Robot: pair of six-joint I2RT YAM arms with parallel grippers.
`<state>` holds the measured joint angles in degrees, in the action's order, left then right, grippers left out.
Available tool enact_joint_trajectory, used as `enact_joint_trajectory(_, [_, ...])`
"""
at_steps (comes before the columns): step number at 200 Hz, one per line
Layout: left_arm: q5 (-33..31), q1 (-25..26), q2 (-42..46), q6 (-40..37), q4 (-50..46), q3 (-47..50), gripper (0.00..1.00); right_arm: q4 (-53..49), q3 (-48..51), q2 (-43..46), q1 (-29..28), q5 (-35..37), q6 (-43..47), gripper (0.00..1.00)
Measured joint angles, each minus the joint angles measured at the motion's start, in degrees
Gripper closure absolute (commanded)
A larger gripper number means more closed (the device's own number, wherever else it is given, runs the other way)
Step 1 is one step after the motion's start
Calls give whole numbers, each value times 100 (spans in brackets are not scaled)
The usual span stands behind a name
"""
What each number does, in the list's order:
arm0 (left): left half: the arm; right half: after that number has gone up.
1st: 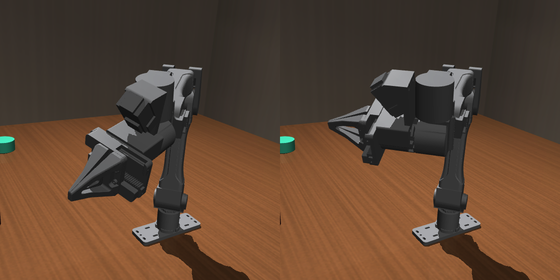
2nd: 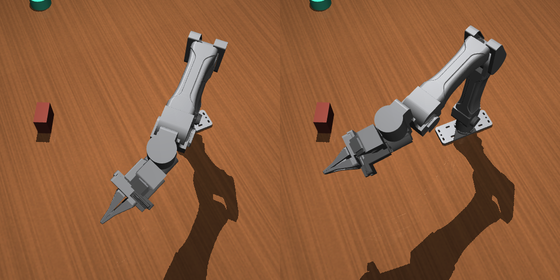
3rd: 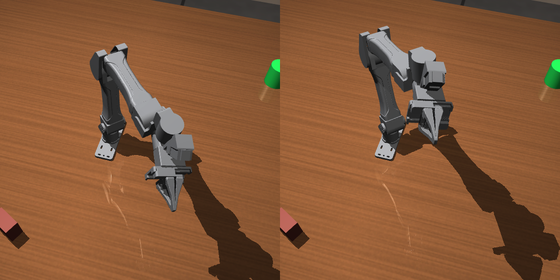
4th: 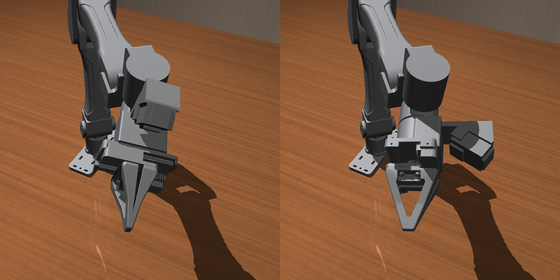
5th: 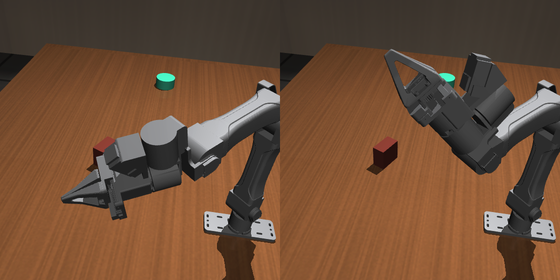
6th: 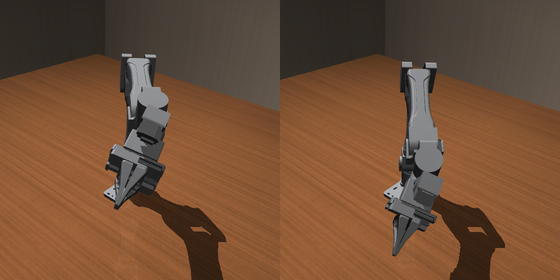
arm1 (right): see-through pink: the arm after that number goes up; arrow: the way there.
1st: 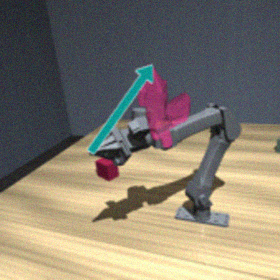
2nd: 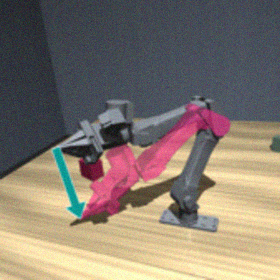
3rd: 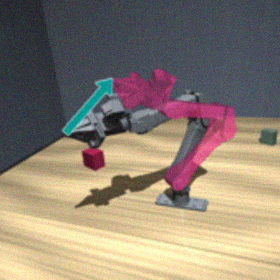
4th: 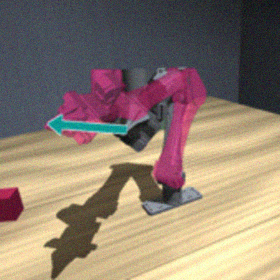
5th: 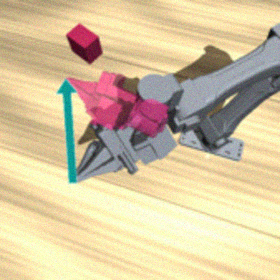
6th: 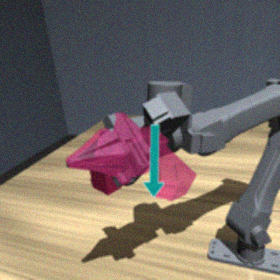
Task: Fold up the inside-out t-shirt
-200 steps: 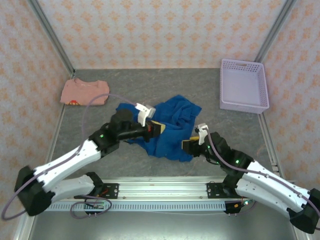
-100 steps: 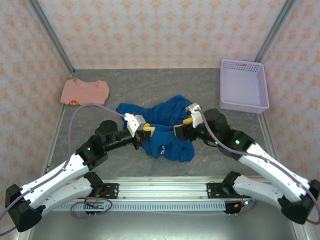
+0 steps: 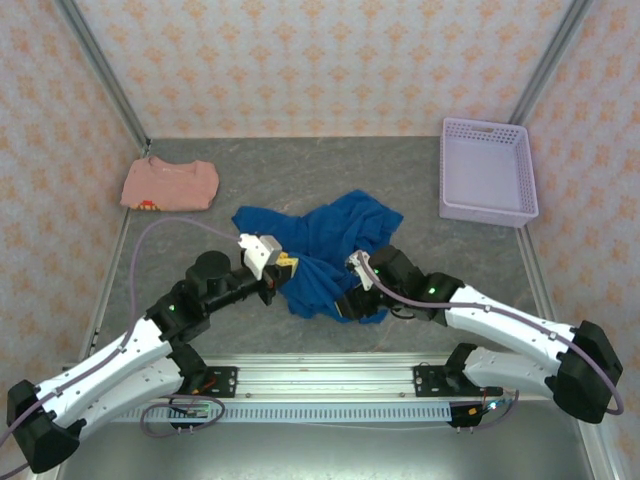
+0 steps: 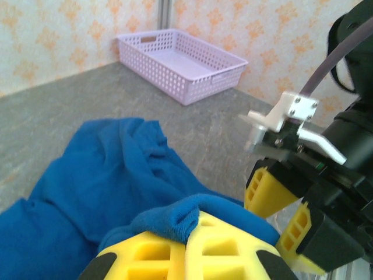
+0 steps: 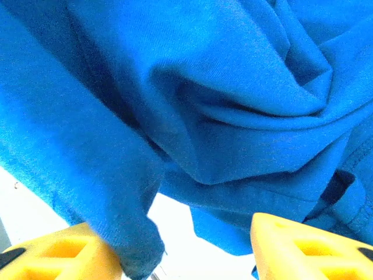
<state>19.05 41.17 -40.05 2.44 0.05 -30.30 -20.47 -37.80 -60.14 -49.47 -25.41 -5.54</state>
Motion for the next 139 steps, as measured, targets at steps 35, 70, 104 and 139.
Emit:
enact_joint_trajectory(35, [-70,0,323,251,-116,262,95,376,-48,256,0,249,33,43])
enact_joint_trajectory(70, [-146,0,365,356,-118,262,95,728,-649,-391,0,42,302,44])
enact_joint_trajectory(104, [-164,9,365,376,-122,262,95,1071,-868,-1141,0,-254,546,77])
enact_joint_trajectory(139, [-448,9,367,448,-264,262,90,1075,-1060,-1305,17,-476,535,100])
